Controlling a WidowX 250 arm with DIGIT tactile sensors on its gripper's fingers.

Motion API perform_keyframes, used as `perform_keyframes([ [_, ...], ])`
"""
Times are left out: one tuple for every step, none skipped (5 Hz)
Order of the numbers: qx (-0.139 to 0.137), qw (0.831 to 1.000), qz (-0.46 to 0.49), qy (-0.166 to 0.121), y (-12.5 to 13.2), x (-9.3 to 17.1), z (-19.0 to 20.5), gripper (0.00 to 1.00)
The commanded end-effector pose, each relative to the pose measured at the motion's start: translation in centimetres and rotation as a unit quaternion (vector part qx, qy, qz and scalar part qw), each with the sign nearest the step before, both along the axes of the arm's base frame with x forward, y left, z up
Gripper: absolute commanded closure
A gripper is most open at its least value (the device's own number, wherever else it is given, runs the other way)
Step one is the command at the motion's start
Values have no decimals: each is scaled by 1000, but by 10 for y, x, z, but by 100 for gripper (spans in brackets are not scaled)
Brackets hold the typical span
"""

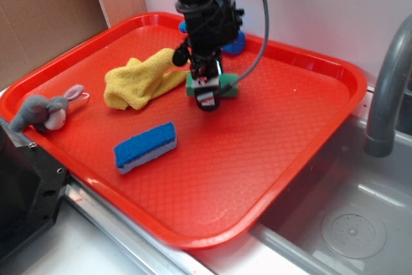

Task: Grab the green block.

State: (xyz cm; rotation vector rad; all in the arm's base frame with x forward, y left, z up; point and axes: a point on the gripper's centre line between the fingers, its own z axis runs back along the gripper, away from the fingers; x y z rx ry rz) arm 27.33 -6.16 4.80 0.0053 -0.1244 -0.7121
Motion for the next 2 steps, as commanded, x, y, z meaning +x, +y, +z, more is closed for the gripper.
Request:
perform_keyframes([
  [1,974,228,-6,-12,-17,104,100],
  [-19,938,347,-1,-8,-43,133,100],
])
